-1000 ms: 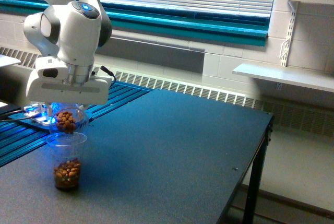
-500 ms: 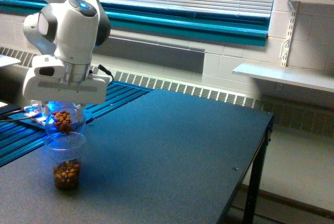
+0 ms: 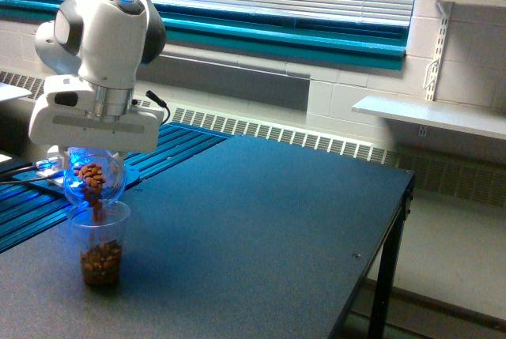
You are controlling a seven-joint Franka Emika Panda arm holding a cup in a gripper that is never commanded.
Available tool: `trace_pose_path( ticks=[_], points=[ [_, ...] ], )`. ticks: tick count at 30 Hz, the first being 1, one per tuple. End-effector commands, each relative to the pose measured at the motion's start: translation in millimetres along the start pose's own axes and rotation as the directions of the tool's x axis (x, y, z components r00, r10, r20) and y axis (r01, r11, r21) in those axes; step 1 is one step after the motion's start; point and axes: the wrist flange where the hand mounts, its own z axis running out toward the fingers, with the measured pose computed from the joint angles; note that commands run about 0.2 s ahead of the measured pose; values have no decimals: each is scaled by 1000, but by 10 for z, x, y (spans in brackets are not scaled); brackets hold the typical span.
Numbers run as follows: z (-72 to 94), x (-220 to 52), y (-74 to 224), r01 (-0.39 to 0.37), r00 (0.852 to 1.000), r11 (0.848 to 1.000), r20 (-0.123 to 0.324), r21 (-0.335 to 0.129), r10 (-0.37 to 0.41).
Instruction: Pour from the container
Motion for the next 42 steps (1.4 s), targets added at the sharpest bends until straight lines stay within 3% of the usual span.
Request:
trace_pose_path(
  ticks=[1, 42],
  points=[
    [-54, 13, -12, 16, 1000, 1000, -12, -10, -16],
    [-51, -62, -29, 83, 996, 994, 19, -74, -82]
  ],
)
